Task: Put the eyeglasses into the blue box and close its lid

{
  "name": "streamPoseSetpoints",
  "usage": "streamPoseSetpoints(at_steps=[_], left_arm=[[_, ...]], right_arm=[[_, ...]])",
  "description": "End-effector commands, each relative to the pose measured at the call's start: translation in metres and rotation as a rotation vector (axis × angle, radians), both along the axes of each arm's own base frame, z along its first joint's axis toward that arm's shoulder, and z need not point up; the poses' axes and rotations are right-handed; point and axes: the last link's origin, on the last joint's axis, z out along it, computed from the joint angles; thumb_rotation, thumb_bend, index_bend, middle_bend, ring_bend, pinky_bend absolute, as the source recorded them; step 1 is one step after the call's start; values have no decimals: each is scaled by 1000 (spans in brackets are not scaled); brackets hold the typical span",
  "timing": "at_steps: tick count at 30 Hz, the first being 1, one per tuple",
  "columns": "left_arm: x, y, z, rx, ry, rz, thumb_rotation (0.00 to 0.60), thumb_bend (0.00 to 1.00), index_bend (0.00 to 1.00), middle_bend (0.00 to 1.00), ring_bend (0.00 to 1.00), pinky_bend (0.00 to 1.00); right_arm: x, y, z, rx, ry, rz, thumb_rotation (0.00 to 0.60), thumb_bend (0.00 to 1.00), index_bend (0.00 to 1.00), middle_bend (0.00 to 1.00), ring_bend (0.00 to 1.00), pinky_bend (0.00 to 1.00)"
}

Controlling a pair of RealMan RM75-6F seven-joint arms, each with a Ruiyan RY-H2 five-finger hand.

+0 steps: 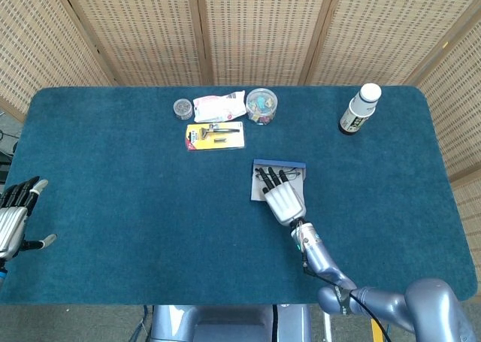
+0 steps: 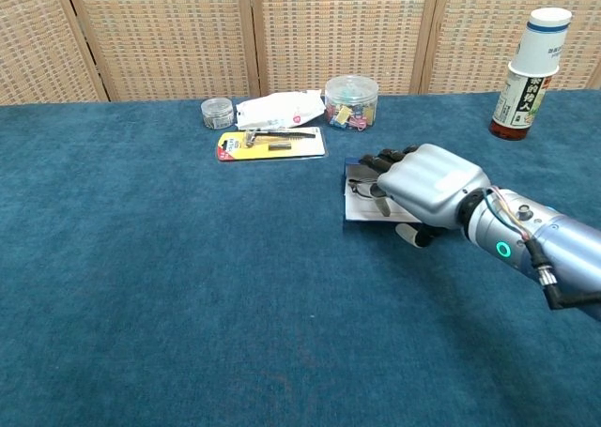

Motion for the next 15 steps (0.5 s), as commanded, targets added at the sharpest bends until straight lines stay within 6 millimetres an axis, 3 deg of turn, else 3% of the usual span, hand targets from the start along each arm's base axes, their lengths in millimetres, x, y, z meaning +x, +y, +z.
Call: streamPoseSetpoints(at_steps=[1, 15], left_arm=[[0, 0, 0, 2, -1, 0, 600, 8, 0, 0, 0, 0], [0, 0, 1, 1, -4, 1, 600, 8, 0, 0, 0, 0]], right_arm=[[-1, -1, 0, -2, 1, -6, 600, 519, 407, 0, 0, 153], [8, -22, 9, -57, -43, -46, 600, 519, 407, 0, 0, 154]])
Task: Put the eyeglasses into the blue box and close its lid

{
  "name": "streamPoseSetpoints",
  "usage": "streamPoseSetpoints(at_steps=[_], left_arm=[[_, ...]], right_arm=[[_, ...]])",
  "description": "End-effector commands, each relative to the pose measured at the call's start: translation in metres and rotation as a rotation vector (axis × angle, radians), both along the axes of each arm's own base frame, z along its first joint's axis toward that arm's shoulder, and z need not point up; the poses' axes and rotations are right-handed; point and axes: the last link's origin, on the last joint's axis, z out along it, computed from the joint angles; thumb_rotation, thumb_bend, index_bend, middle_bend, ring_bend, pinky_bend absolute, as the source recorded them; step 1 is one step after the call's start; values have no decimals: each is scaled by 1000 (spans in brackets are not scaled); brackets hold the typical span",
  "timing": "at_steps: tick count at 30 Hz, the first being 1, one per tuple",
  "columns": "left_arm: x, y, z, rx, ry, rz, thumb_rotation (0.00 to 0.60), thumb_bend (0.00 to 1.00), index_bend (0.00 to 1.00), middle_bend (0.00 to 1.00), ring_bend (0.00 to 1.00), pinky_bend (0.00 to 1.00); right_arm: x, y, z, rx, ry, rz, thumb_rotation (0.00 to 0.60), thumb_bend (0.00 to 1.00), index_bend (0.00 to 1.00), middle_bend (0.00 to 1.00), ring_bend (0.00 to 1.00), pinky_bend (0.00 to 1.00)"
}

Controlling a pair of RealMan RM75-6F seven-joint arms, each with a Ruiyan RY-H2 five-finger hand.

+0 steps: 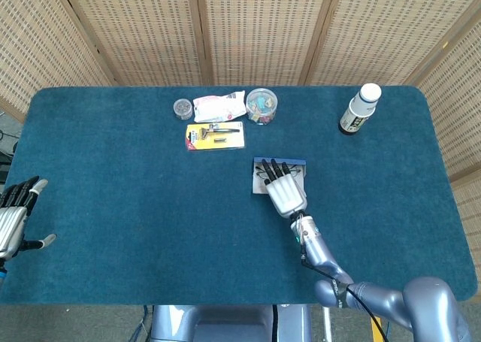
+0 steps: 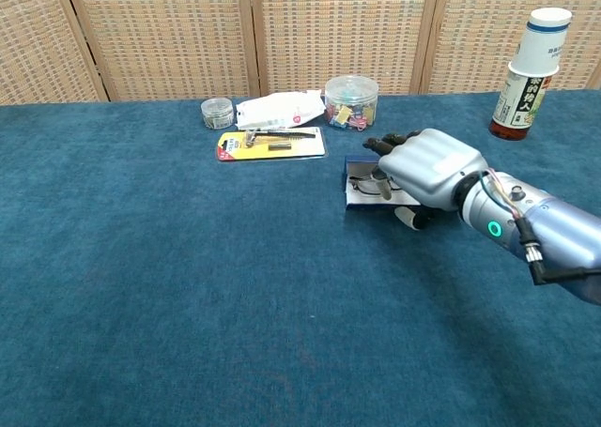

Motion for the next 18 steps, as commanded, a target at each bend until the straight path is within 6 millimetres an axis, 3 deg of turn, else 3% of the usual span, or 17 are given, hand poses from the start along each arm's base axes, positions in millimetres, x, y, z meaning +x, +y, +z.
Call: streamPoseSetpoints(at_steps=[1, 9, 18], left_arm=[[0, 0, 0, -1, 0, 0, 600, 7, 0, 0, 0, 0], [0, 0, 0, 0, -2, 1, 600, 8, 0, 0, 0, 0], [0, 1, 0, -3, -2, 3, 600, 8, 0, 0, 0, 0]], right_arm=[[1, -6, 2, -10, -5, -13, 600, 517, 407, 0, 0, 153], [-3, -12, 0, -7, 19, -40, 600, 518, 450, 0, 0, 154], [-8, -11, 5, 3, 29, -27, 600, 517, 670, 0, 0, 153]])
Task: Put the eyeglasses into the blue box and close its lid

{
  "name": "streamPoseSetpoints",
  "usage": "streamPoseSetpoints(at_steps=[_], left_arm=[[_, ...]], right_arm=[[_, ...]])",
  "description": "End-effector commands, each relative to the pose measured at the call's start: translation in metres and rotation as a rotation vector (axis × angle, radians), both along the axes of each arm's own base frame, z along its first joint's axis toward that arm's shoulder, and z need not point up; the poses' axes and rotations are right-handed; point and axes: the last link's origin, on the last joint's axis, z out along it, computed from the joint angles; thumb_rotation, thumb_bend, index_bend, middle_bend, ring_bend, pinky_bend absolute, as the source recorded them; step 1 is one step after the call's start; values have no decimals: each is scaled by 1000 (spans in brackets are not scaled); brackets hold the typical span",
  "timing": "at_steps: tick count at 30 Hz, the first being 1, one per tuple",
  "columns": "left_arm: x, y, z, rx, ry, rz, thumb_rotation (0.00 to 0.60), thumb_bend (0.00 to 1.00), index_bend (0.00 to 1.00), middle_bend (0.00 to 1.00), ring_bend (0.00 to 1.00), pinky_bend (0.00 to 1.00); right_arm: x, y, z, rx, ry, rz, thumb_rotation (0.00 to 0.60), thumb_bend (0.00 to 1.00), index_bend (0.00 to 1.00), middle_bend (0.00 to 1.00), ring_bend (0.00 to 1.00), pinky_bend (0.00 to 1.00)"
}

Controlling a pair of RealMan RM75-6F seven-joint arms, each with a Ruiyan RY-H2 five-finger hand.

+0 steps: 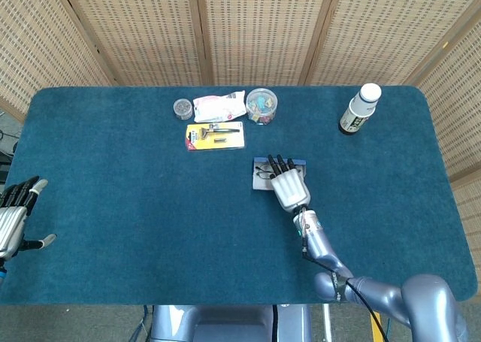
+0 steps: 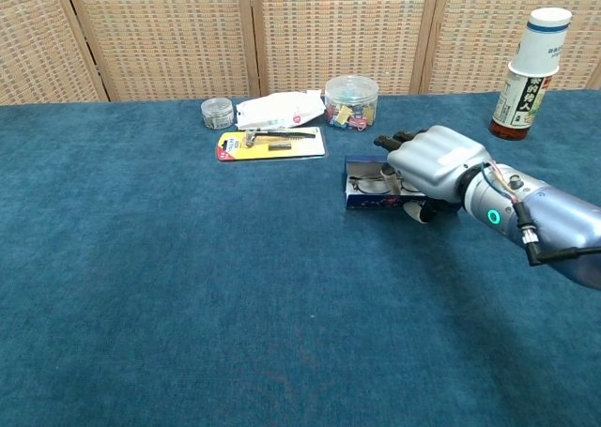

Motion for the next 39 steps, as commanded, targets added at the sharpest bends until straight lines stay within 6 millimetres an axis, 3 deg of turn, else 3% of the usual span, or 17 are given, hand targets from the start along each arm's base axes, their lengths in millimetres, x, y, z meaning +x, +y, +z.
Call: streamPoseSetpoints(at_steps=[1, 15, 28, 39], left_arm=[[0, 0, 0, 0, 0, 0, 600, 8, 0, 0, 0, 0], [1, 0, -1, -5, 4, -2, 600, 8, 0, 0, 0, 0], [0, 1, -2, -9, 5, 0, 600, 8, 0, 0, 0, 0], [2, 1, -4, -14, 11, -2, 600, 8, 0, 0, 0, 0]], right_arm=[[0, 2, 4, 3, 2, 26, 600, 517, 682, 0, 0, 153], [-16, 22, 29, 45, 26, 140, 600, 517, 716, 0, 0, 154], [-39, 62, 83, 84, 64, 327, 600, 517, 720, 0, 0, 154], [-44, 65, 86, 120, 104, 340, 600, 518, 719, 0, 0, 154]])
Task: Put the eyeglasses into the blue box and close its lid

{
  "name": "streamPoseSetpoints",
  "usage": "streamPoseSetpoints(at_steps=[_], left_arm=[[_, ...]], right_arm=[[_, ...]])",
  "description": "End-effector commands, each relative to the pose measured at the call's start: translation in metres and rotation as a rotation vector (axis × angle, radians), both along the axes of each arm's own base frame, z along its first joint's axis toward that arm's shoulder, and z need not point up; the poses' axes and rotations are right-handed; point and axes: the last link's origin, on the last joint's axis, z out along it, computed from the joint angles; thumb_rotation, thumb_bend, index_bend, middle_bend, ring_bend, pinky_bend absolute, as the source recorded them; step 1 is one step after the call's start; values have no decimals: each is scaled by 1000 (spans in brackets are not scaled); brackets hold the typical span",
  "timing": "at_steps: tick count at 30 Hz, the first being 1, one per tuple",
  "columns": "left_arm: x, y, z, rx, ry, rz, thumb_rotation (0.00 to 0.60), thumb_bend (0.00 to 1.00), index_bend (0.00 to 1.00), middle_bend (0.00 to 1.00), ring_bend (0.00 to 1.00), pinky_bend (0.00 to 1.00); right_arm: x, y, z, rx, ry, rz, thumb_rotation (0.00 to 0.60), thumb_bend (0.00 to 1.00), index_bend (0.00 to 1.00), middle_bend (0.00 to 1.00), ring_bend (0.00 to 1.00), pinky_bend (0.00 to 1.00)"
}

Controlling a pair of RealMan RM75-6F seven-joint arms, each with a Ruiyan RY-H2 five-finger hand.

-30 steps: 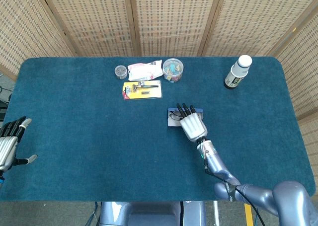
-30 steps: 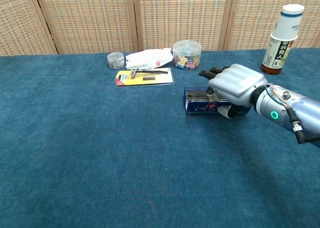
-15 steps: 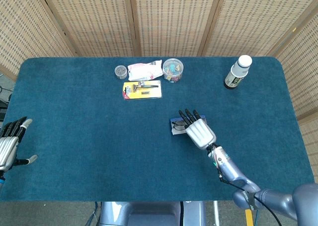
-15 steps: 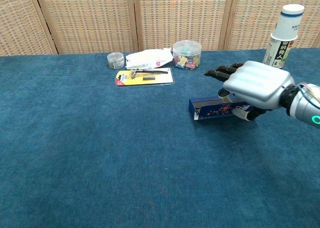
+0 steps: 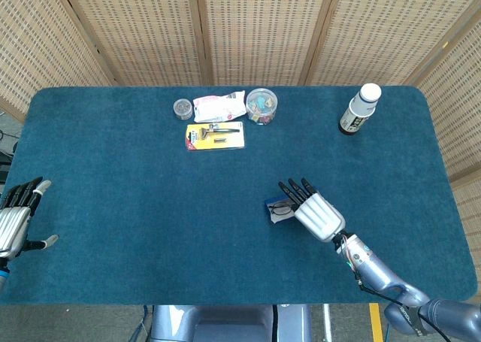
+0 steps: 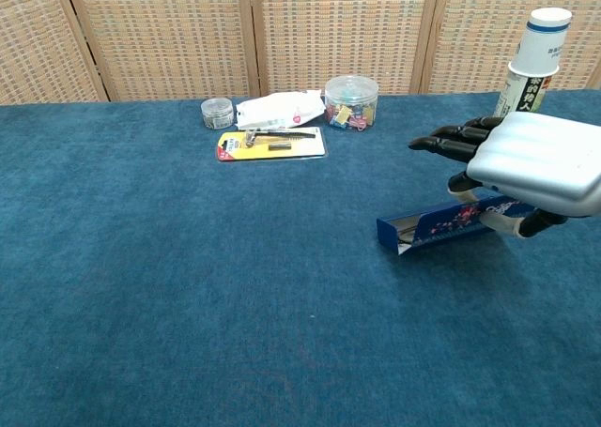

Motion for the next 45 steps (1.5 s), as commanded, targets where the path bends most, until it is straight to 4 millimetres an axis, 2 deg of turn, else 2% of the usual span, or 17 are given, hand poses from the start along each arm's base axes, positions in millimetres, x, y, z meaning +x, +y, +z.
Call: streamPoseSetpoints(at_steps=[1, 9, 19, 21, 23, 26, 29, 36, 41, 45], left_arm=[[0, 0, 0, -2, 1, 0, 600, 8, 0, 0, 0, 0], [0, 0, -1, -3, 2, 1, 600, 8, 0, 0, 0, 0], [0, 0, -1, -3, 1, 3, 600, 8, 0, 0, 0, 0], [0, 0, 0, -2, 0, 3, 600, 8, 0, 0, 0, 0], [0, 0, 0, -3, 0, 3, 600, 8, 0, 0, 0, 0], [0, 0, -1, -3, 1, 2, 600, 8, 0, 0, 0, 0], [-1, 0, -1, -3, 1, 3, 600, 8, 0, 0, 0, 0], [0, 0, -2, -4, 3, 3, 600, 7, 0, 0, 0, 0], [0, 0, -2, -5, 4, 3, 600, 8, 0, 0, 0, 0], [-1, 0, -1, -3, 1, 5, 600, 8, 0, 0, 0, 0]], right_arm=[[0, -4, -2, 1, 15, -3, 600, 517, 719, 0, 0, 153], [5, -17, -13, 5, 82, 10, 600, 519, 719, 0, 0, 154], [12, -21, -21, 1, 110, 18, 600, 516, 718, 0, 0, 154], [13, -22, -22, -3, 109, 17, 600, 484, 674, 0, 0, 154], [13, -24, -22, -7, 105, 15, 600, 430, 550, 0, 0, 154], [14, -26, -22, -15, 91, 10, 600, 414, 383, 0, 0, 154], [14, -29, -21, -19, 81, 1, 600, 414, 280, 0, 0, 154], [17, -33, -24, -29, 73, -6, 600, 382, 234, 0, 0, 154], [19, -38, -29, -40, 62, -20, 600, 271, 234, 0, 0, 154], [22, -41, -31, -58, 46, -21, 600, 247, 234, 0, 0, 154]])
